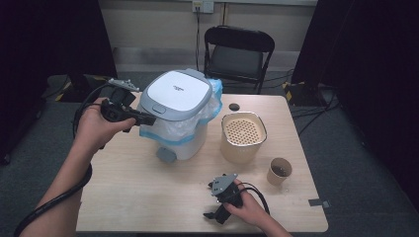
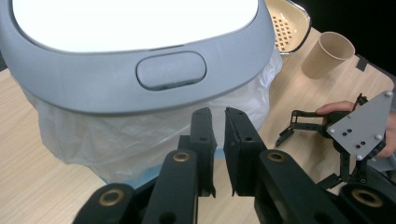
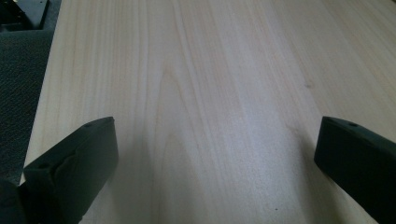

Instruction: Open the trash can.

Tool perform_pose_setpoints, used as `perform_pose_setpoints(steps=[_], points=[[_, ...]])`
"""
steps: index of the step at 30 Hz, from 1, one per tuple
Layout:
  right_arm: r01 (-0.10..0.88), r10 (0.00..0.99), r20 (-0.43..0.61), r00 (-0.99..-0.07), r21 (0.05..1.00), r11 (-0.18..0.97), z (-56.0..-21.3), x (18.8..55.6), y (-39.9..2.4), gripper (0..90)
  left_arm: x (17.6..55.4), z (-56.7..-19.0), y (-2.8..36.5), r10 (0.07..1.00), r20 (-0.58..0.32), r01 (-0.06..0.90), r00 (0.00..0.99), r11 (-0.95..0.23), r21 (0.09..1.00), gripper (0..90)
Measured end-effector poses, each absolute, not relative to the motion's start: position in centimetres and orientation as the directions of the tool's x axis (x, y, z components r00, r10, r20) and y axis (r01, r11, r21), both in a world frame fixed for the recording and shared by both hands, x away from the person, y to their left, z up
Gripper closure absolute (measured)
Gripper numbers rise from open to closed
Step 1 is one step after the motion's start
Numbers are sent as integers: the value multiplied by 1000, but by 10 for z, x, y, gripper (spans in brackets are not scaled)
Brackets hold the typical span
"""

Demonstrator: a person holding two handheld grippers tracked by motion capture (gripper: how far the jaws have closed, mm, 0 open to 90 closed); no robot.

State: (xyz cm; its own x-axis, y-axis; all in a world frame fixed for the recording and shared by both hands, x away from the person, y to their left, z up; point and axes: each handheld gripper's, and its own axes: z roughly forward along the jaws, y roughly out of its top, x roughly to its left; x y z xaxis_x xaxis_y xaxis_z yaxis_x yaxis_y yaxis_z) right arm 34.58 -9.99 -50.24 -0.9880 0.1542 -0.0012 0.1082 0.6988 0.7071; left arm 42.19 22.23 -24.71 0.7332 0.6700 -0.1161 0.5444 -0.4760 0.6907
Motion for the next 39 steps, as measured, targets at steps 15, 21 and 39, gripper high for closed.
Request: perform_pose_setpoints(steps=[15, 21, 39], points=[[110, 155, 1, -988, 706, 699, -502, 346, -100, 0, 438, -241, 215, 689, -136, 565, 712, -447, 694, 898], [110, 155, 1, -988, 706, 699, -502, 346, -100, 0, 445, -242, 215, 701, -150, 575, 698, -422, 701, 900], [110, 155, 0, -988, 706, 699, -502, 346, -100, 0, 461, -243, 208, 712, -140, 566, 688, -406, 717, 900]])
